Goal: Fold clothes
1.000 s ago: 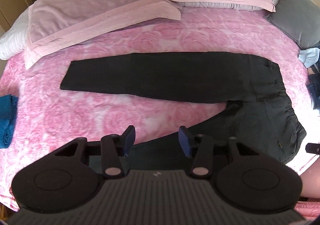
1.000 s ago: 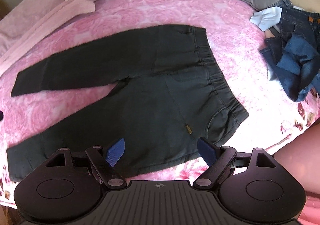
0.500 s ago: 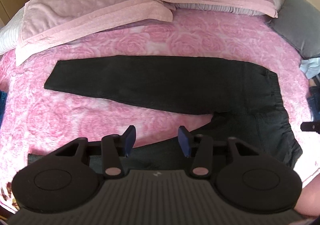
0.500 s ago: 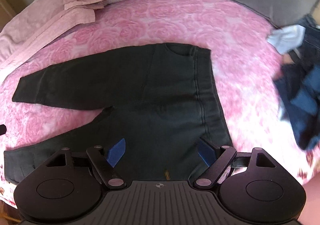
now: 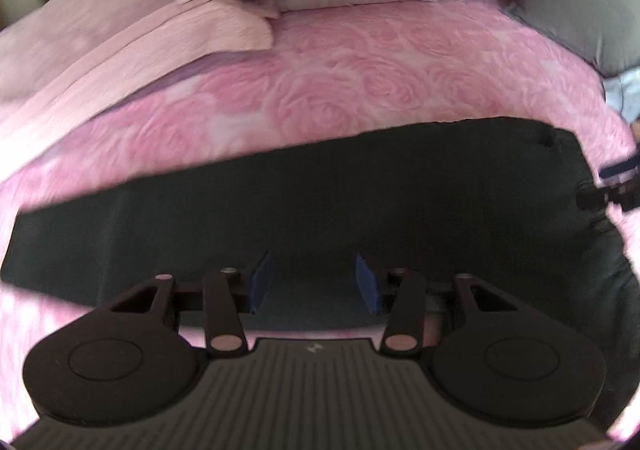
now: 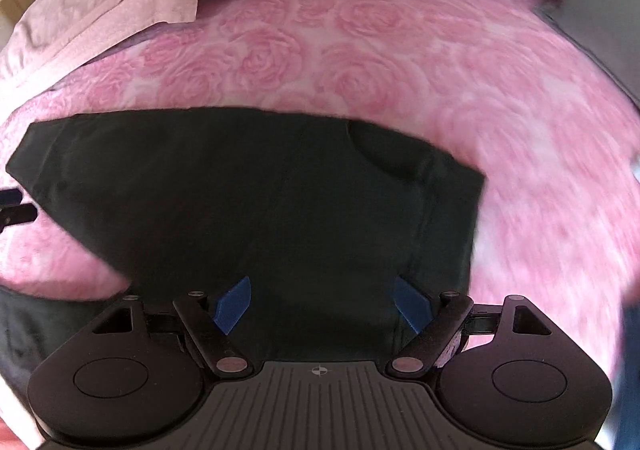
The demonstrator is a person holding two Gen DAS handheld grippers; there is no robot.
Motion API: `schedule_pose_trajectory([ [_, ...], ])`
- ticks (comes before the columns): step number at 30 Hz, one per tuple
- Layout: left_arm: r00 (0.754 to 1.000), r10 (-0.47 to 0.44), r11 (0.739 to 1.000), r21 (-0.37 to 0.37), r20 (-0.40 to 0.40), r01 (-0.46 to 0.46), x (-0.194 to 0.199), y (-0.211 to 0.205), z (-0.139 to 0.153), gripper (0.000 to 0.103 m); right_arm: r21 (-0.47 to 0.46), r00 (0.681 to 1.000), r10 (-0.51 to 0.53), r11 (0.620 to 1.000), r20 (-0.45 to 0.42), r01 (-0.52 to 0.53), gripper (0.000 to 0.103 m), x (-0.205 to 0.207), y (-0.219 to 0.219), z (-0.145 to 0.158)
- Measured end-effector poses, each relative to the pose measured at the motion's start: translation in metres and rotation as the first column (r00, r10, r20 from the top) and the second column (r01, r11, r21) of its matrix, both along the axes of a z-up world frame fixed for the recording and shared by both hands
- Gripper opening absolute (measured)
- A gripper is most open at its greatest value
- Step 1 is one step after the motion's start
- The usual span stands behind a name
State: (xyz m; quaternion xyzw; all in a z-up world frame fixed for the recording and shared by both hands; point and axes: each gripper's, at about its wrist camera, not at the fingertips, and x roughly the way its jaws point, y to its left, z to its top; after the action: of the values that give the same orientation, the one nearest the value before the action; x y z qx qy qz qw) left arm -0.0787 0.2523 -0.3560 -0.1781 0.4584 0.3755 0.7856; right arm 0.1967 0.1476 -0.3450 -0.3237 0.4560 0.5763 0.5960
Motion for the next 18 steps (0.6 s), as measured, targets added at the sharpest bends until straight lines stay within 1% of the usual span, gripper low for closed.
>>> schedule_pose_trajectory([
  [3, 0.994, -0.105, 0.994, 0.040, -0.015, 0.105, 0.009, 0.034, -0.023, 0.042, 0.029, 0.998, 0.058, 0.998, 0.014, -0.058, 0.082, 0.009, 0.031, -0.017],
  [5, 0.985, -0.169, 0.983, 0.061, -0.036, 0.171, 0.013, 0.058, -0.037, 0.042, 0.059, 0.994, 0.103, 0.993, 0.037, -0.105, 0.082, 0.013, 0.052, -0.023],
  [7, 0.971, -0.233, 0.968, 0.078, -0.059, 0.238, 0.016, 0.082, -0.051, 0.042, 0.078, 0.986, 0.153, 0.984, 0.069, -0.158, 0.082, 0.016, 0.070, -0.026],
  [10, 0.944, -0.316, 0.942, 0.082, -0.096, 0.324, 0.012, 0.117, -0.066, 0.042, 0.099, 0.967, 0.231, 0.965, 0.104, -0.242, 0.082, 0.021, 0.093, -0.031],
  [14, 0.914, -0.389, 0.916, 0.061, -0.119, 0.397, 0.007, 0.152, -0.081, 0.043, 0.065, 0.936, 0.334, 0.937, 0.107, -0.342, 0.082, 0.029, 0.121, -0.047],
  [16, 0.899, -0.421, 0.902, 0.044, -0.124, 0.429, 0.004, 0.163, -0.086, 0.044, 0.038, 0.927, 0.368, 0.928, 0.079, -0.371, 0.081, 0.033, 0.132, -0.055],
  [17, 0.890, -0.438, 0.895, 0.032, -0.124, 0.445, 0.003, 0.168, -0.089, 0.047, 0.026, 0.922, 0.381, 0.923, 0.061, -0.383, 0.078, 0.035, 0.137, -0.060],
  [18, 0.881, -0.458, 0.887, 0.011, -0.116, 0.462, 0.002, 0.173, -0.092, 0.047, 0.013, 0.918, 0.394, 0.919, 0.041, -0.395, 0.075, 0.037, 0.142, -0.064],
])
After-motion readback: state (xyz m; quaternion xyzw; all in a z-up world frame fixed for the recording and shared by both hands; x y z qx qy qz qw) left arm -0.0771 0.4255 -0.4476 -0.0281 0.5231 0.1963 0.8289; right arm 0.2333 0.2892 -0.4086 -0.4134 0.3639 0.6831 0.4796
